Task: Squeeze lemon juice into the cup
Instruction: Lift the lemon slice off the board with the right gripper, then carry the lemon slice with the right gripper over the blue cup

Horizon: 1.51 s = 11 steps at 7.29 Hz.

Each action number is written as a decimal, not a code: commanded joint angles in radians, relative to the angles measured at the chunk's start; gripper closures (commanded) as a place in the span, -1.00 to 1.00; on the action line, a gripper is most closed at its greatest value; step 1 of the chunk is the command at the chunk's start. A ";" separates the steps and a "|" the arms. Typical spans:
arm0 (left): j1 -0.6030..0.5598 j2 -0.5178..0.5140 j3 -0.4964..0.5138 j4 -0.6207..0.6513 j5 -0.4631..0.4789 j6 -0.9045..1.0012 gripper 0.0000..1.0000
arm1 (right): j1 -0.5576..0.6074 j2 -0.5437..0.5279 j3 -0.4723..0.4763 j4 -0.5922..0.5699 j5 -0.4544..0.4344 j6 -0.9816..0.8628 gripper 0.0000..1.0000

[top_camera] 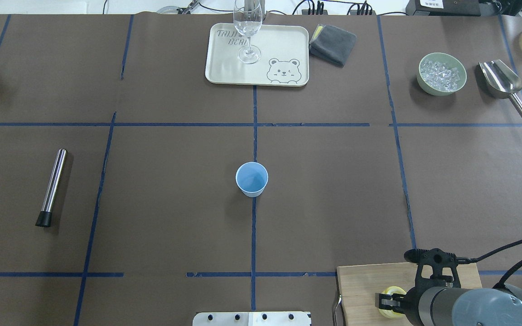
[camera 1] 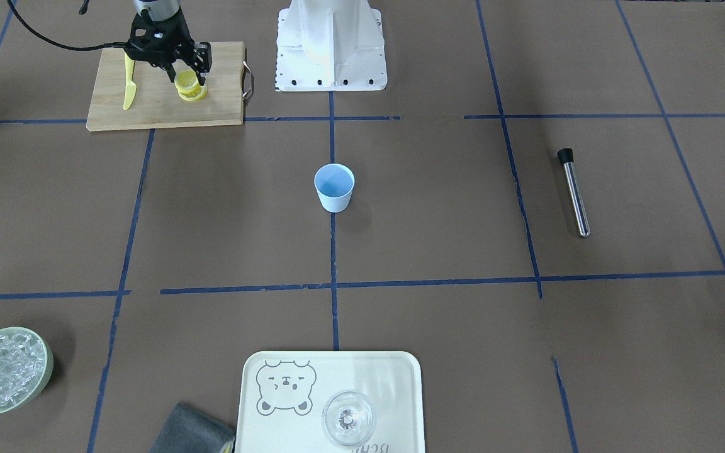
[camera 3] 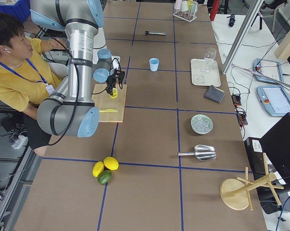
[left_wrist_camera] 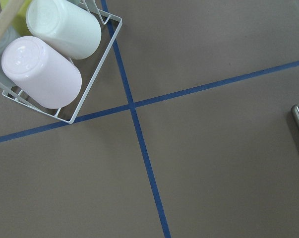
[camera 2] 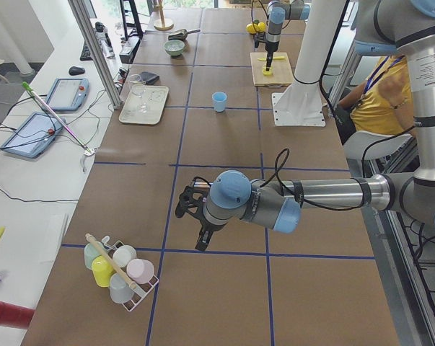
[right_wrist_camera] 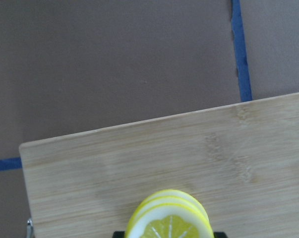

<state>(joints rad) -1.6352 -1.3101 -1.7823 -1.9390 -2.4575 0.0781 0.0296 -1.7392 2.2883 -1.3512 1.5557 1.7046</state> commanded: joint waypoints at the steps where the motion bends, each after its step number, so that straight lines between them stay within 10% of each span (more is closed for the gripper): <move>1: 0.000 0.000 0.001 0.000 0.000 0.000 -1.00 | 0.053 0.010 0.028 0.000 0.001 0.000 -0.30; 6: 0.000 0.000 0.006 0.000 -0.035 0.000 -1.00 | 0.177 0.296 -0.012 -0.116 0.020 -0.002 -0.30; 11: -0.002 0.000 0.006 0.000 -0.037 0.000 -1.00 | 0.354 0.706 -0.280 -0.230 0.106 -0.002 -0.30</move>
<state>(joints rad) -1.6357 -1.3100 -1.7757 -1.9390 -2.4941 0.0771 0.3464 -1.1237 2.0945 -1.5843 1.6448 1.7016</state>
